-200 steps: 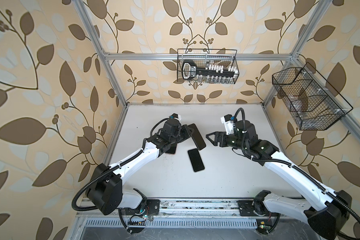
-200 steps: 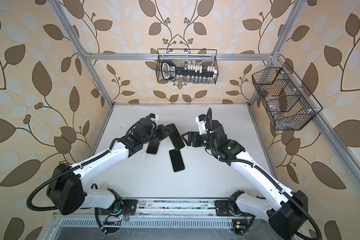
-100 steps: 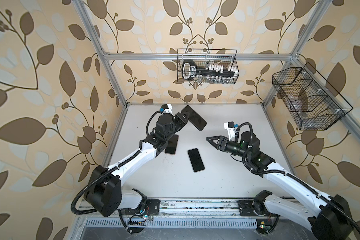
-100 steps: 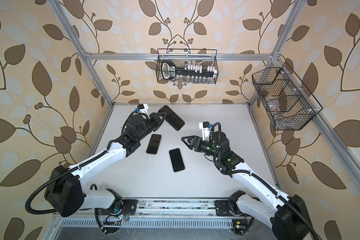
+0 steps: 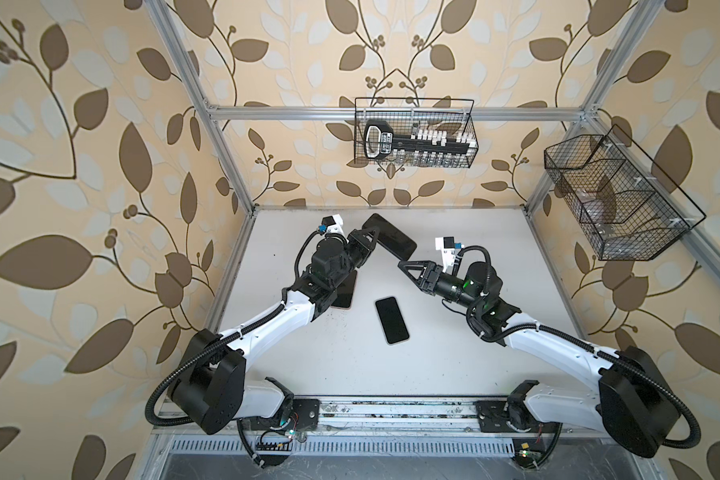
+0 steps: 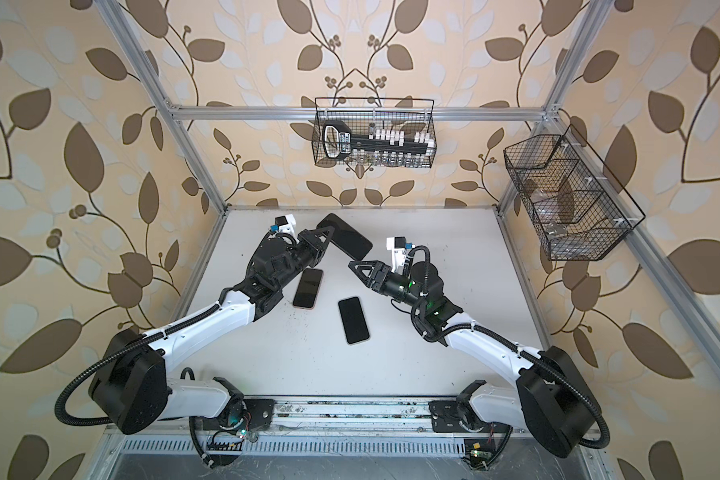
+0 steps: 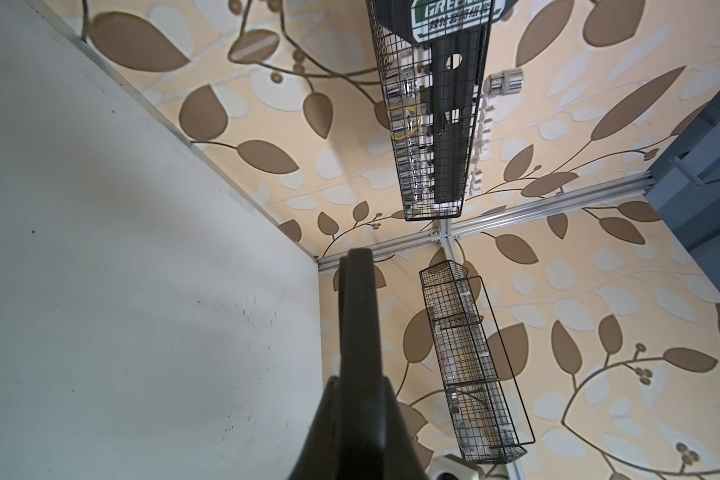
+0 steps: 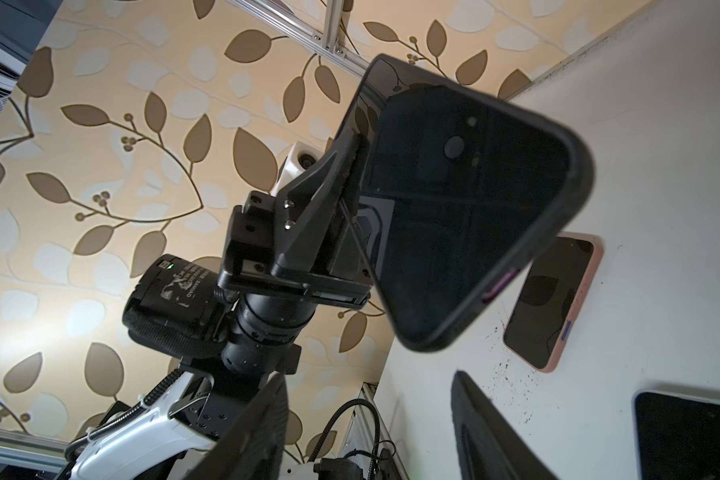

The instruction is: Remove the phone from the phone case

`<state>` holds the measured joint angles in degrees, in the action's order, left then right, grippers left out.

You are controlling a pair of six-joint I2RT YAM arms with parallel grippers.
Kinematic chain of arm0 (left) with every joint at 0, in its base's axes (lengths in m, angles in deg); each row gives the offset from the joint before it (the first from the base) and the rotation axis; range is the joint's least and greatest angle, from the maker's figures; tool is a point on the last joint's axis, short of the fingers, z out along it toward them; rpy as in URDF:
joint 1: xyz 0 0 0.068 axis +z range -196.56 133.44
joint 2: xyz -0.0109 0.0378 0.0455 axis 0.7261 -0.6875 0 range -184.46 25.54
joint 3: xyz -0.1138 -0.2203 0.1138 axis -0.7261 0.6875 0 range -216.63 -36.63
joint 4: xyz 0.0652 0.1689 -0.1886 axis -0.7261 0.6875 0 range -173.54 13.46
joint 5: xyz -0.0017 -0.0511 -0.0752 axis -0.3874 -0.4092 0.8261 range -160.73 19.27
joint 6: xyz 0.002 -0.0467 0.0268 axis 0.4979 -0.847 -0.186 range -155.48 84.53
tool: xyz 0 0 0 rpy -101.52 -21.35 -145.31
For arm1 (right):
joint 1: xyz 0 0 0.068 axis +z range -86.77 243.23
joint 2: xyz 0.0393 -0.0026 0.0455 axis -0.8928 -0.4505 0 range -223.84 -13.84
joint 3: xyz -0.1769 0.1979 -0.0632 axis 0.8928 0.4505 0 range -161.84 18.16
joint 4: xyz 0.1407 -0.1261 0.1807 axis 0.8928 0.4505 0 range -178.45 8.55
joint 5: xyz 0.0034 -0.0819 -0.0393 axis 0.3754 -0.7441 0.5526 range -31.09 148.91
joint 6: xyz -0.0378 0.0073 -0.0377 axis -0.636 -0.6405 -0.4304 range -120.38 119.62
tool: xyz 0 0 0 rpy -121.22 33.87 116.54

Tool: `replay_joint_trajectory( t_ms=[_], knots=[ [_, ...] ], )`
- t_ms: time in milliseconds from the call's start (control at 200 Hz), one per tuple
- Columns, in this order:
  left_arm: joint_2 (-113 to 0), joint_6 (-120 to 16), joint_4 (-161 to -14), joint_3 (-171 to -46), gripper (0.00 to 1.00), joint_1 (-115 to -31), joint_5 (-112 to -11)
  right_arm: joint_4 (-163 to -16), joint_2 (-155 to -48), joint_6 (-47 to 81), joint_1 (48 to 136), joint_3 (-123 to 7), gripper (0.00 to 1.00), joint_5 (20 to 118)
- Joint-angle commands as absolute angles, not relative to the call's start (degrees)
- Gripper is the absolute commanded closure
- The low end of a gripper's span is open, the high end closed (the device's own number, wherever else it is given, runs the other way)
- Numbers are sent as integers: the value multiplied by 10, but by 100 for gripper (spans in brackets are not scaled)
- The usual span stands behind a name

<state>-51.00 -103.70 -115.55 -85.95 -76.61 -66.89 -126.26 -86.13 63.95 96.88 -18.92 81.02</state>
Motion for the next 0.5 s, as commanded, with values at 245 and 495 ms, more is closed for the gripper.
replay_joint_trajectory(
  t_ms=[245, 495],
  knots=[
    [-475, -1071, -1257, -853, 100, -770, -672, -1387, -909, 682, 966, -217, 48, 786],
    [-473, -1080, -1262, -844, 100, -771, -671, -1414, -937, 690, 965, -230, 63, 792]
  ],
)
